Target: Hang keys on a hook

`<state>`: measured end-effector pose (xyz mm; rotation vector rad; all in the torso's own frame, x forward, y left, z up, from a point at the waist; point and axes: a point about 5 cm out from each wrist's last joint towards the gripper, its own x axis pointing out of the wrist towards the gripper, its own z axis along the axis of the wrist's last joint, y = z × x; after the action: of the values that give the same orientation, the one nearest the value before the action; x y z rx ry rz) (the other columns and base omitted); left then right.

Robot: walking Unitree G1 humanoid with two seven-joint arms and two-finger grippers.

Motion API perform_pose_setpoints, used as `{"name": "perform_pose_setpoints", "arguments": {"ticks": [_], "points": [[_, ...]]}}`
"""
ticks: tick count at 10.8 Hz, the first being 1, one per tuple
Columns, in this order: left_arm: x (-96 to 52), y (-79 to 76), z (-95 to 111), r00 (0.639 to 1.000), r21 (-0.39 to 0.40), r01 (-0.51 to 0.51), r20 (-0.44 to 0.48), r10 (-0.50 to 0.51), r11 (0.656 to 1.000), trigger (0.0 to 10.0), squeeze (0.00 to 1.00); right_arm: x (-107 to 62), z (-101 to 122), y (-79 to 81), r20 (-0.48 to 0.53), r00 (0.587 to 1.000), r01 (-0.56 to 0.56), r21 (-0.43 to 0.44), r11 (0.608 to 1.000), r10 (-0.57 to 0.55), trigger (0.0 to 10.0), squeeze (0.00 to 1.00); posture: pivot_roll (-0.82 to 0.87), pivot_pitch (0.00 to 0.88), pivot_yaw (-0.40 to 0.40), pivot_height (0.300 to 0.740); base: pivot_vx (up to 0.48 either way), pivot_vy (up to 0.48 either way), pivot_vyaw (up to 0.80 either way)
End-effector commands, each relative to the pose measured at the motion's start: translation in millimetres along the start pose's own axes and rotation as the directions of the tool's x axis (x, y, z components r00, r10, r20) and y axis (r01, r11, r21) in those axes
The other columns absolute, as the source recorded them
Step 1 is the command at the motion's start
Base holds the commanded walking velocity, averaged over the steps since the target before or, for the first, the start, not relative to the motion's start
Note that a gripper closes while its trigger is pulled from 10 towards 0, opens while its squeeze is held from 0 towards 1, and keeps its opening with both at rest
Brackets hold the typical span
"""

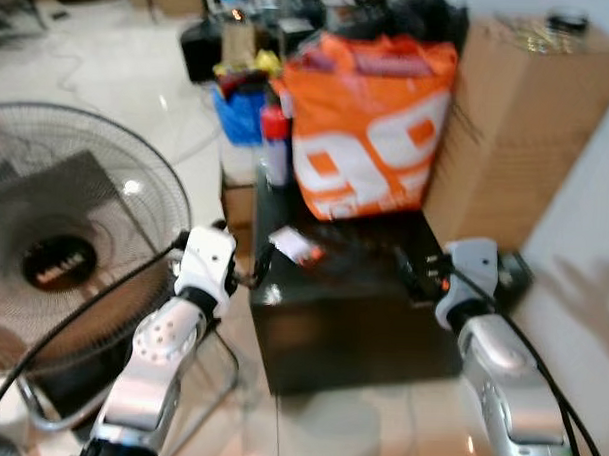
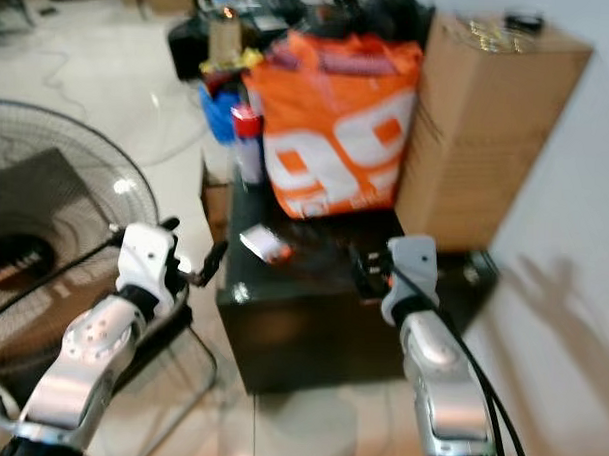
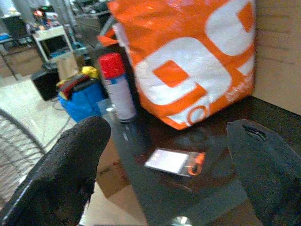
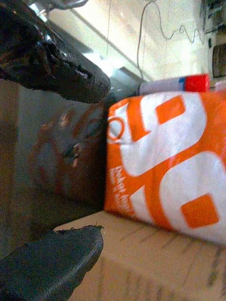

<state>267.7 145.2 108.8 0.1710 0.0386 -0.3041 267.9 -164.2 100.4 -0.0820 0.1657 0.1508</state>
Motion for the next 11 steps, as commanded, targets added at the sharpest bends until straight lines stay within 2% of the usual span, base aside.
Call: {"name": "perform_pose_setpoints", "arguments": {"ticks": [1,5,6,7,11], "points": [[-1.9,9.9,1,1.000,0.015,-0.031,-0.004,0.031,0.999,10.0,1.00,2.5,4,7.1,0.015,1.000,-0.024,0.009,1.000,0.024,10.0,1.00,-0.02,0.000,0.041,0.740,0.311,0.000,0.00],[-2.5,10.4,1,1.000,0.014,-0.030,-0.006,0.030,0.999,10.0,1.00,2.8,3,8.0,0.018,1.000,-0.024,0.009,1.000,0.023,10.0,1.00,-0.02,0.000,0.051,0.740,0.309,0.000,0.00],[-3.9,10.8,-1,1.000,0.015,-0.026,-0.012,0.026,1.000,10.0,1.00,1.9,4,5.4,0.023,1.000,0.002,0.012,1.000,-0.002,10.0,1.00,-0.02,0.000,0.055,0.740,0.311,0.000,0.00],[-4.2,11.9,-2,1.000,0.014,-0.028,-0.014,0.028,1.000,10.0,1.00,2.0,3,-5.4,0.015,0.998,0.069,-0.011,0.998,-0.069,10.0,1.00,-0.02,0.000,0.058,0.740,0.307,0.000,0.00],[-12.0,10.0,-9,0.999,0.023,-0.032,-0.034,0.033,0.999,10.0,1.00,1.9,-2,-13.8,-0.027,0.997,0.071,0.010,0.997,-0.070,10.0,1.00,0.00,0.000,0.035,0.740,0.310,0.000,0.00]]}}
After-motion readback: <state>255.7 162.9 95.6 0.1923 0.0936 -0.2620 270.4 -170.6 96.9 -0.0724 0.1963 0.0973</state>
